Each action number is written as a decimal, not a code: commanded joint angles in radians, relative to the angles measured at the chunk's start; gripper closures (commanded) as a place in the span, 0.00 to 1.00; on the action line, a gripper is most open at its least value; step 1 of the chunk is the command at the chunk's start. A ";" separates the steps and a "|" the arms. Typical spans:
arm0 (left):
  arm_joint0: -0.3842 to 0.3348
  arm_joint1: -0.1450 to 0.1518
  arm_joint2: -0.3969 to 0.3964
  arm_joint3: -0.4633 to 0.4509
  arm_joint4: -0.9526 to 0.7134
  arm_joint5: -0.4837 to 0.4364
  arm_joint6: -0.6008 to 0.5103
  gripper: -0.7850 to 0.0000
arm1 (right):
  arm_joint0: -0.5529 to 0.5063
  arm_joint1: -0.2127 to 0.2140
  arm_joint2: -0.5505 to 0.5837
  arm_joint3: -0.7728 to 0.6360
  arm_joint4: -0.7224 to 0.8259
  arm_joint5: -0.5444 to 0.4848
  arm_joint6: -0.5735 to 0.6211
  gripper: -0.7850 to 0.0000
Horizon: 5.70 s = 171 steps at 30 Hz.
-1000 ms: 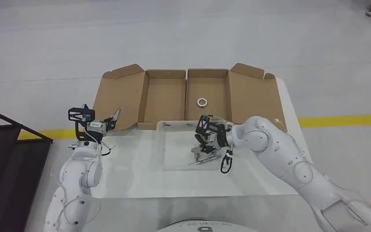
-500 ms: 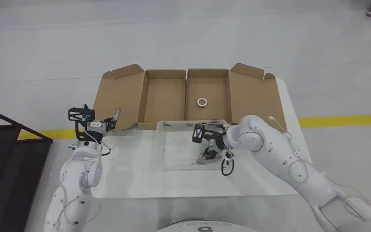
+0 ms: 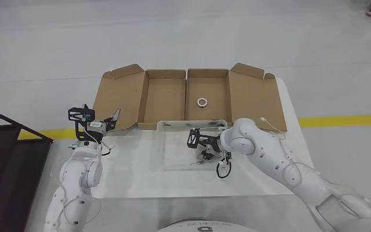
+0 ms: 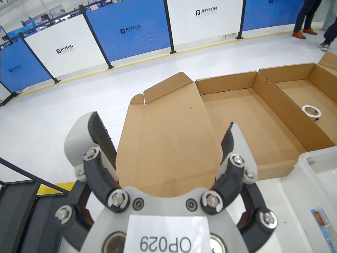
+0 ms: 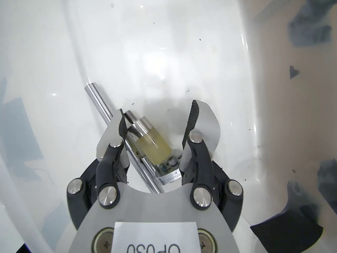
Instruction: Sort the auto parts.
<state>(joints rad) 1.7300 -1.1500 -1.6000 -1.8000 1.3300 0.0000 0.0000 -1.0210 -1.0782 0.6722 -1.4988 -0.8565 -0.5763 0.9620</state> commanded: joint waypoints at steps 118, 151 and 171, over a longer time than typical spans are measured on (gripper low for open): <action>0.000 0.000 0.000 0.000 0.000 0.000 0.000 0.00 | -0.063 -0.084 0.566 0.285 0.421 0.154 -0.508 1.00; 0.000 0.000 0.000 0.000 0.000 0.000 0.000 0.00 | 0.005 -0.118 0.502 0.438 0.558 -0.041 -0.525 0.00; 0.000 0.000 0.000 0.000 0.000 0.000 0.000 0.00 | -0.120 -0.015 0.625 0.221 1.140 -0.421 -0.139 0.00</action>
<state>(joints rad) 1.7300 -1.1500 -1.6000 -1.8000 1.3300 0.0000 0.0000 -1.1415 -1.0925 1.2973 -1.2790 0.2837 -0.9970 0.8230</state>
